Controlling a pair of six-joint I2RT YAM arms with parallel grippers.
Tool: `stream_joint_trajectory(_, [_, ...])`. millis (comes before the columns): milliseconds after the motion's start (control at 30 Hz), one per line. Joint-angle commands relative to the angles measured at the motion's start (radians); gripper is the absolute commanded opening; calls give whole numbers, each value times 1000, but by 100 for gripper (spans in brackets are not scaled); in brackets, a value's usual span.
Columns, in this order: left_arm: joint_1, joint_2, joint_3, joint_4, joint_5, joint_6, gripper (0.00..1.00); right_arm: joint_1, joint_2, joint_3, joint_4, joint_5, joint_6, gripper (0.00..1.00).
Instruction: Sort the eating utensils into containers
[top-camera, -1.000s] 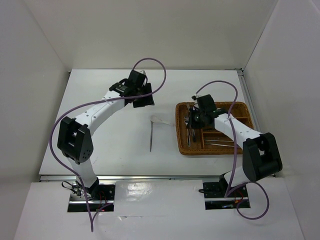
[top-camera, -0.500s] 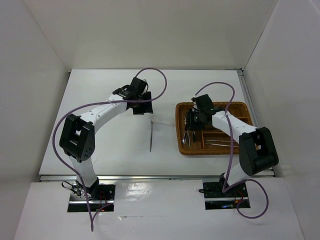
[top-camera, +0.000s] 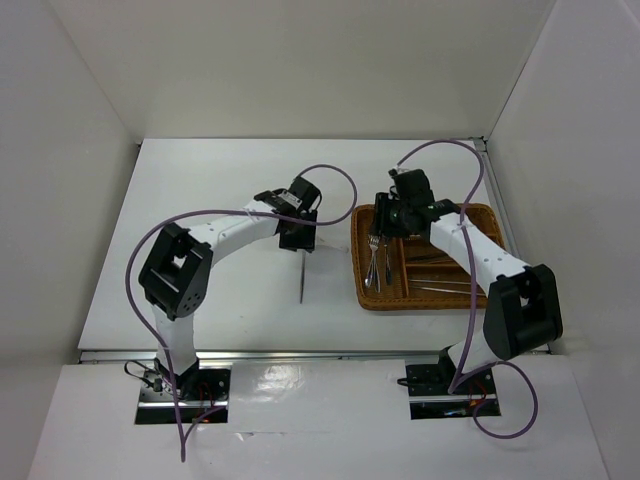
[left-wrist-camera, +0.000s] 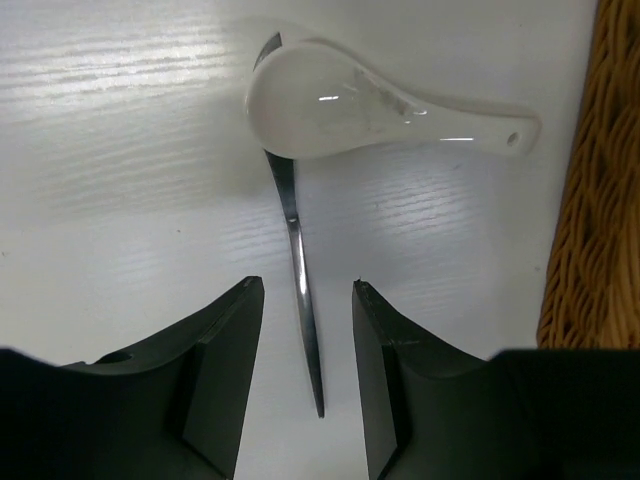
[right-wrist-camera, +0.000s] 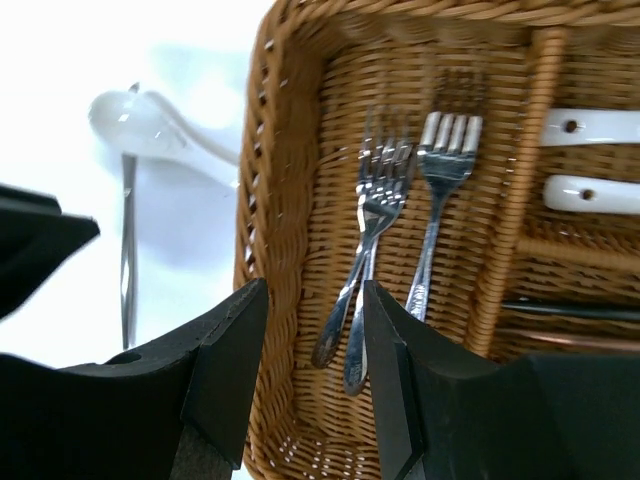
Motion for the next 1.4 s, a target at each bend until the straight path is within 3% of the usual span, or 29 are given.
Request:
stream_joint_trajectory(0, [-8,12,4,-26,-54,-16,54,2,-50,33,25,106,48,51])
stream_joint_trajectory(133, [-29,32,-19,-26,-63,-26,50,-21,-59,33,14,157,94,51])
stream_joint_trajectory(400, [-76,86,-19,-47,-94,-67,45,-128,-136,5,35,116,164,52])
stream_joint_trajectory(733, [-76,118,-60,-47,-103,-85,40,-137,-168,-15,48,116,174,57])
stream_joint_trajectory(867, [-76,127,-111,-10,-92,-85,33,-137,-179,-24,72,64,174,57])
stream_joint_trajectory(1033, [-76,136,-163,11,-80,-104,18,-137,-213,-44,113,15,152,57])
stream_joint_trajectory(1367, [87,-74,-240,68,-60,-193,15,-137,-176,-44,202,-247,83,57])
